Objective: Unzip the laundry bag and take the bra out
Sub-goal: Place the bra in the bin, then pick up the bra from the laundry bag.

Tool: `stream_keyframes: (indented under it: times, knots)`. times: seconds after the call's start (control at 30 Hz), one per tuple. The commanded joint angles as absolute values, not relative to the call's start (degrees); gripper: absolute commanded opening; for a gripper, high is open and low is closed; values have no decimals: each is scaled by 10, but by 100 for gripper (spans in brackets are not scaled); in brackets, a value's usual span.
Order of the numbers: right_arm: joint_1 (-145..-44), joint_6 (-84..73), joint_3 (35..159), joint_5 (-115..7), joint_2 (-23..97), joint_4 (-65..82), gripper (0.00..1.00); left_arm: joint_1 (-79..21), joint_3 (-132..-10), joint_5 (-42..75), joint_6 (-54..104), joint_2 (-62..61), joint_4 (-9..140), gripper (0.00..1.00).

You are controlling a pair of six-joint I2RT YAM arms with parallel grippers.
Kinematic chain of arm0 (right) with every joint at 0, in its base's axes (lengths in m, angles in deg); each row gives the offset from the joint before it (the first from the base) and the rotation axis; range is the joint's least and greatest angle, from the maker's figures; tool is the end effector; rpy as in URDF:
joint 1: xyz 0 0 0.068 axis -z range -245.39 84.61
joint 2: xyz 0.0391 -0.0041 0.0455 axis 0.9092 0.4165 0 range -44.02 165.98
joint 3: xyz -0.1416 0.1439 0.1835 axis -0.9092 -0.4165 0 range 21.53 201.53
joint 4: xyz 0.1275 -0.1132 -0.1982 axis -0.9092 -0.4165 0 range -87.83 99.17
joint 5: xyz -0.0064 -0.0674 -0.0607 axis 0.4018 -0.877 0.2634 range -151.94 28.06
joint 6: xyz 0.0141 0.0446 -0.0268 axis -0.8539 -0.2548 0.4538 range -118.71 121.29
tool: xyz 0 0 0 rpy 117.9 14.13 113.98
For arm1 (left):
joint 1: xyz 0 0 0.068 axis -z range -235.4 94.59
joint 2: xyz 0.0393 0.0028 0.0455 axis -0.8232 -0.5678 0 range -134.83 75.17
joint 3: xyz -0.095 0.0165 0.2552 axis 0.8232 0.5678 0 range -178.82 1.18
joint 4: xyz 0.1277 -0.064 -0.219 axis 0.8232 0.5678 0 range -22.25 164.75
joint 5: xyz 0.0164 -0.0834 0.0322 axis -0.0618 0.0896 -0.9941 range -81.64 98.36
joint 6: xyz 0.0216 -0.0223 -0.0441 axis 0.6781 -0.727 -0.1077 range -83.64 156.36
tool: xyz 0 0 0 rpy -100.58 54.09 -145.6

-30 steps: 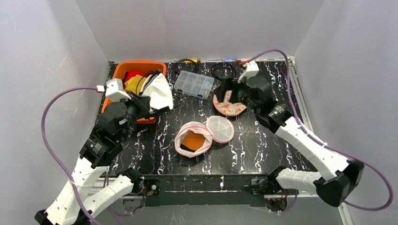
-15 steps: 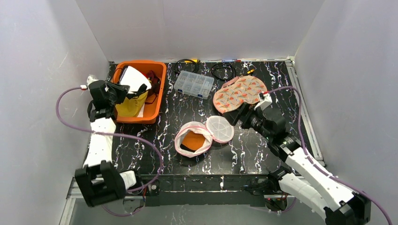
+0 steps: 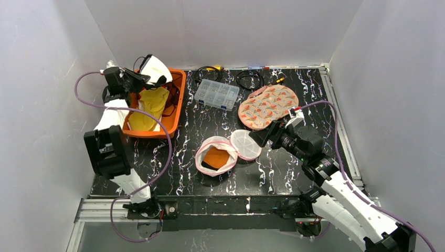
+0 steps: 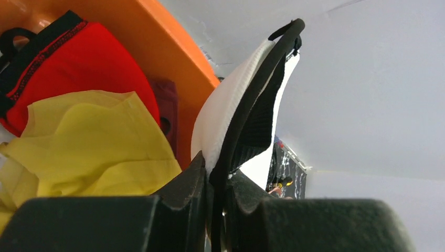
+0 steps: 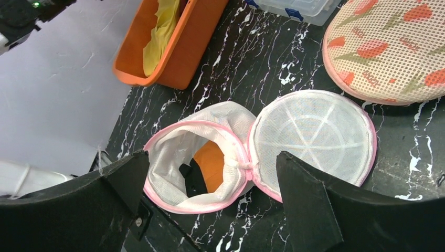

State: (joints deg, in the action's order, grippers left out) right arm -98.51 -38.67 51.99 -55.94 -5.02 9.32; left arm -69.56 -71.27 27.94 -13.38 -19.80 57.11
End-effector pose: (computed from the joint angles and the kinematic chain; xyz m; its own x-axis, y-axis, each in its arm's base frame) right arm 0.1440 0.0983 0.2867 -0.4983 0.4376 -0.7484 -0.4044 0.6463 0.6471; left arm 0.3883 0.0856 0.3158 -0.1959 -0.7909 -0.5798 -0.0958 0.6038 -0.7913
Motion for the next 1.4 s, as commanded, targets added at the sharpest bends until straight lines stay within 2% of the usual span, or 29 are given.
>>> stream_keyframes:
  times: [0.0, 0.33, 0.37, 0.43, 0.47, 0.6, 0.8, 0.93, 0.97, 1.03, 1.17, 1.23, 1.37]
  knots:
    - [-986, -361, 525, -560, -63, 111, 99, -698, -742, 296, -118, -244, 582, 0]
    - [-986, -331, 527, -574, -86, 70, 99, -708, -790, 272, -74, -335, 688, 0]
    - [-987, -329, 528, -578, -87, 66, 99, -708, -791, 269, -68, -339, 698, 3]
    - [-986, -327, 528, -582, -86, 62, 99, -709, -796, 262, -54, -339, 719, 18]
    - [-987, -327, 528, -583, -87, 60, 99, -710, -795, 259, -51, -334, 727, 28]
    - [-986, -323, 532, -589, -87, 58, 99, -712, -769, 248, -41, -282, 726, 51]
    - [-987, -324, 544, -592, -80, 49, 99, -707, -759, 185, -22, -180, 783, 70]
    - [-987, -331, 545, -587, -69, 44, 99, -671, -751, 119, -3, -98, 810, 77]
    - [-987, -332, 544, -584, -67, 46, 99, -659, -752, 113, 5, -91, 806, 76]
    - [-987, -333, 541, -571, -66, 53, 99, -644, -767, 123, 7, -96, 801, 64]
    - [-987, -332, 531, -547, -63, 63, 99, -640, -803, 162, -11, -162, 801, 24]
    - [-987, -331, 529, -544, -58, 58, 99, -640, -813, 176, -17, -197, 798, 17]
    - [-987, -332, 527, -550, -51, 43, 99, -640, -804, 176, -17, -246, 778, 15]
